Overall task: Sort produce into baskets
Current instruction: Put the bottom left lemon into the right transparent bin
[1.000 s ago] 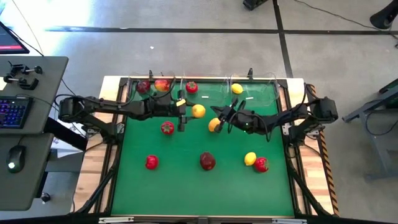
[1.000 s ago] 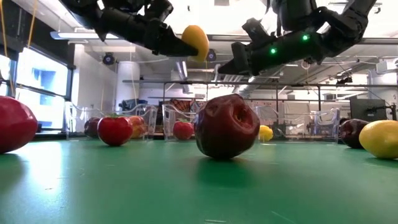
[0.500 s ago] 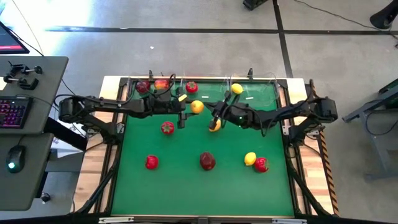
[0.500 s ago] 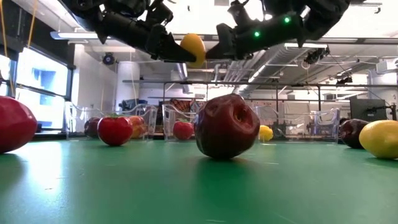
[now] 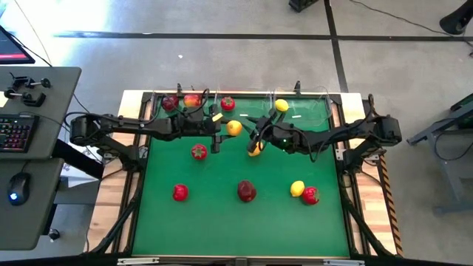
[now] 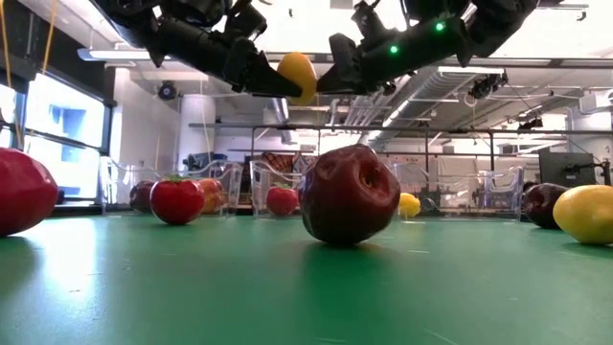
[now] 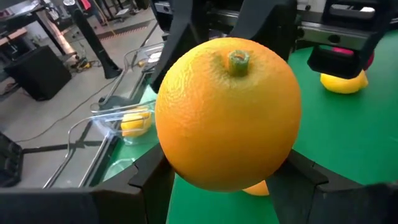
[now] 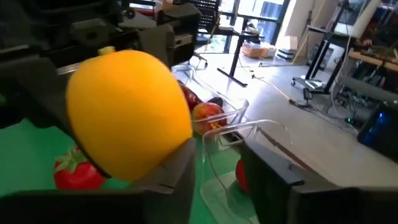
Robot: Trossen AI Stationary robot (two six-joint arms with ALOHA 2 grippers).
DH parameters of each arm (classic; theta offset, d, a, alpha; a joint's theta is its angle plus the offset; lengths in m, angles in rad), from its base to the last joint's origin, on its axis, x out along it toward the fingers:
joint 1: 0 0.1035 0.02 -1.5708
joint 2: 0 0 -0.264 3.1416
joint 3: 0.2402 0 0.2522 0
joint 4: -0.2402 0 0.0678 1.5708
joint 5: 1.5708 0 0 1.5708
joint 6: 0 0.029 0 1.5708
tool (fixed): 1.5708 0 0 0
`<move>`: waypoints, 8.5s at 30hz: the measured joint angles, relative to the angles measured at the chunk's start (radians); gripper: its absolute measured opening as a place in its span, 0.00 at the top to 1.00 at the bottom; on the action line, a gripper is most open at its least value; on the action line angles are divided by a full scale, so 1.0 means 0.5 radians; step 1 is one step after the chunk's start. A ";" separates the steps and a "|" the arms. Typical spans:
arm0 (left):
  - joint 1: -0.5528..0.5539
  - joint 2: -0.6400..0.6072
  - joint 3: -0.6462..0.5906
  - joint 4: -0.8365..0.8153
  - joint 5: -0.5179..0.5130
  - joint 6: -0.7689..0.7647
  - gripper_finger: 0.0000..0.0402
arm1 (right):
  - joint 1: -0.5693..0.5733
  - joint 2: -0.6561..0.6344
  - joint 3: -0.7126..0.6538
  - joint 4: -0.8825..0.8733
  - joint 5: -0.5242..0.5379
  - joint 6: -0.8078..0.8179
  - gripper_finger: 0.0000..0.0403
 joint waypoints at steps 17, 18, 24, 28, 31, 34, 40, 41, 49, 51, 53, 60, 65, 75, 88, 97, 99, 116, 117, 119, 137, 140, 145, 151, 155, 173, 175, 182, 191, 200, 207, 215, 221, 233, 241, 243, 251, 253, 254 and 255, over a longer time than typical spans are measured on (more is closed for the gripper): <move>0.008 -0.001 -0.001 -0.026 0.030 0.016 0.51 | -0.051 0.000 -0.007 -0.038 -0.205 0.101 0.52; 0.012 -0.002 -0.001 -0.028 0.034 0.010 0.51 | -0.052 0.000 -0.007 -0.042 -0.220 0.101 0.52; 0.058 -0.002 -0.002 -0.042 0.133 0.007 0.51 | -0.052 0.000 -0.007 -0.049 -0.273 0.140 0.52; 0.087 -0.002 -0.009 -0.041 0.248 0.000 0.51 | -0.052 0.000 -0.008 -0.050 -0.346 0.183 0.52; 0.089 -0.002 -0.009 -0.053 0.249 0.001 0.51 | -0.050 0.000 -0.008 -0.054 -0.354 0.183 0.52; 0.088 -0.002 -0.009 -0.069 0.249 0.005 0.51 | -0.048 -0.013 -0.008 -0.087 -0.346 0.176 0.52; 0.089 -0.002 -0.004 -0.070 0.216 0.006 0.51 | -0.037 -0.095 -0.008 -0.175 -0.285 0.185 0.52; 0.090 -0.001 -0.004 -0.082 0.203 0.006 0.51 | -0.031 -0.100 -0.007 -0.186 -0.284 0.185 0.52; 0.095 0.002 -0.004 -0.217 -0.031 0.001 0.51 | 0.020 -0.102 -0.001 -0.206 -0.324 0.170 0.52; 0.094 0.002 -0.004 -0.265 -0.103 0.023 0.51 | 0.033 -0.102 -0.001 -0.207 -0.362 0.129 0.52; 0.091 0.002 -0.004 -0.292 -0.119 0.045 0.51 | 0.041 -0.102 -0.001 -0.207 -0.418 0.115 0.52; 0.050 0.002 -0.004 -0.270 -0.104 0.056 0.51 | 0.031 -0.102 -0.001 -0.205 -0.416 0.079 0.52; 0.043 0.002 -0.004 -0.265 -0.102 0.075 0.51 | 0.033 -0.102 -0.001 -0.207 -0.411 0.084 0.52; 0.013 0.012 -0.004 -0.293 -0.097 0.058 0.51 | 0.031 -0.102 0.045 -0.356 -0.407 0.042 0.72; -0.009 0.013 -0.005 -0.288 -0.163 0.056 0.51 | 0.034 -0.102 0.044 -0.390 -0.292 -0.007 0.69; -0.012 0.013 -0.005 -0.298 -0.190 0.056 0.51 | 0.066 -0.102 0.044 -0.287 -0.284 0.077 0.35; -0.018 0.013 -0.005 -0.298 -0.167 0.056 0.51 | 0.084 -0.102 0.044 -0.256 -0.296 0.046 0.30; -0.128 0.013 0.014 -0.228 -0.056 0.074 0.51 | 0.154 0.148 0.043 0.289 -0.319 -0.253 0.25; -0.128 0.013 0.014 -0.224 -0.056 0.074 0.51 | 0.154 0.149 0.043 0.295 -0.332 -0.253 0.25; -0.128 0.013 0.014 -0.202 -0.039 0.073 0.51 | 0.152 0.149 0.043 0.293 -0.364 -0.249 0.25; -0.239 0.097 0.108 -0.151 0.039 -0.048 0.51 | 0.150 0.150 0.043 0.263 -0.450 -0.237 0.25; -0.248 0.164 0.152 -0.163 0.038 -0.028 0.51 | 0.151 0.150 0.042 0.254 -0.457 -0.237 0.27; -0.240 0.238 0.198 -0.148 -0.004 0.002 0.51 | 0.149 0.150 0.042 0.245 -0.419 -0.252 0.35; -0.237 0.235 0.198 -0.146 -0.006 0.024 0.51 | 0.146 0.150 0.042 0.241 -0.391 -0.285 0.47; -0.239 0.233 0.198 -0.150 -0.007 0.023 0.51 | 0.144 0.150 0.043 0.241 -0.390 -0.284 0.47; -0.241 0.225 0.201 -0.247 -0.292 -0.042 0.35 | 0.139 0.134 0.043 0.262 -0.337 -0.273 0.48; -0.241 0.216 0.201 -0.290 -0.359 -0.017 0.34 | 0.140 0.107 0.043 0.238 -0.315 -0.272 0.48; -0.240 0.191 0.198 -0.408 -0.460 0.003 0.33 | 0.115 -0.081 0.043 0.019 0.021 -0.292 0.48; -0.240 0.186 0.198 -0.405 -0.445 0.003 0.33 | -0.323 -0.313 0.043 -0.608 0.201 -0.068 0.48; -0.240 0.187 0.198 -0.404 -0.444 0.003 0.33 | -1.033 -0.270 0.043 -0.927 -0.210 -0.042 0.48; -0.239 0.188 0.198 -0.400 -0.444 0.004 0.33 | -1.382 -0.259 -0.007 -1.053 -0.361 0.068 0.48; -0.239 0.188 0.198 -0.372 -0.443 0.004 0.33 | -1.516 -0.058 -0.043 -1.067 -0.473 0.015 0.48; -0.239 0.188 0.198 -0.373 -0.443 0.004 0.33 | -1.552 0.092 -0.043 -1.074 -0.475 0.011 0.48; -0.239 0.189 0.198 -0.374 -0.443 0.004 0.33 | -1.579 0.135 -0.043 -1.156 -0.351 0.049 0.48; -0.240 0.189 0.198 -0.374 -0.453 -0.007 0.33 | -1.622 0.135 -0.043 -1.200 -0.369 0.148 0.43; -0.240 0.189 0.197 -0.375 -0.505 -0.043 0.33 | -1.631 0.135 -0.043 -1.204 -0.369 0.181 0.40; -0.239 0.189 0.197 -0.374 -0.623 -0.091 0.33 | -1.643 0.212 -0.041 -1.204 -0.375 0.182 0.36; -0.239 0.189 0.197 -0.373 -0.623 -0.101 0.33 | -1.643 0.242 -0.041 -1.192 -0.364 0.176 0.36; -0.239 0.189 0.197 -0.374 -0.623 -0.102 0.33 | -1.642 0.249 -0.041 -1.186 -0.348 0.174 0.36; -0.239 0.189 0.197 -0.373 -0.623 -0.103 0.33 | -1.642 0.251 -0.041 -1.178 -0.327 0.169 0.36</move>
